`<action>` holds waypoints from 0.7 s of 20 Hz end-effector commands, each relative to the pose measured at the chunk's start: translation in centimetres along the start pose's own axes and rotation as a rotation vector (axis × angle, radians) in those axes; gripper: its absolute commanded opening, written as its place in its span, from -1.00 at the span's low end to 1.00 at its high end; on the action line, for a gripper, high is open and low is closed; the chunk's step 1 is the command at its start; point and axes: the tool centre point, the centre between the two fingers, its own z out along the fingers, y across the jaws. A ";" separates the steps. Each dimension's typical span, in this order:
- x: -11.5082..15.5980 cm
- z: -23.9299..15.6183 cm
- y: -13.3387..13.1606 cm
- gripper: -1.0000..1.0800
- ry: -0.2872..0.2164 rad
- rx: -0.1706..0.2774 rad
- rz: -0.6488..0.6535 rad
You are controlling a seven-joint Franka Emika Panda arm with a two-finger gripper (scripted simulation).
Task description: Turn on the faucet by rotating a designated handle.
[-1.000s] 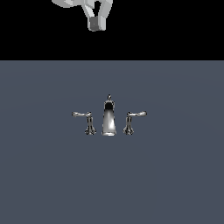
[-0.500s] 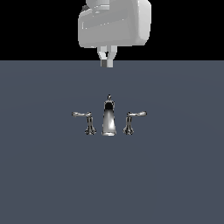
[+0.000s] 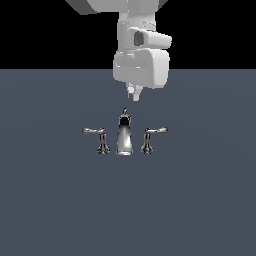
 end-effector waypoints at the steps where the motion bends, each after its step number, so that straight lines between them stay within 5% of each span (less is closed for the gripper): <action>1: 1.6 1.7 -0.6 -1.00 0.004 0.000 0.068; 14: 9.6 9.5 -1.5 -1.00 0.020 -0.003 0.390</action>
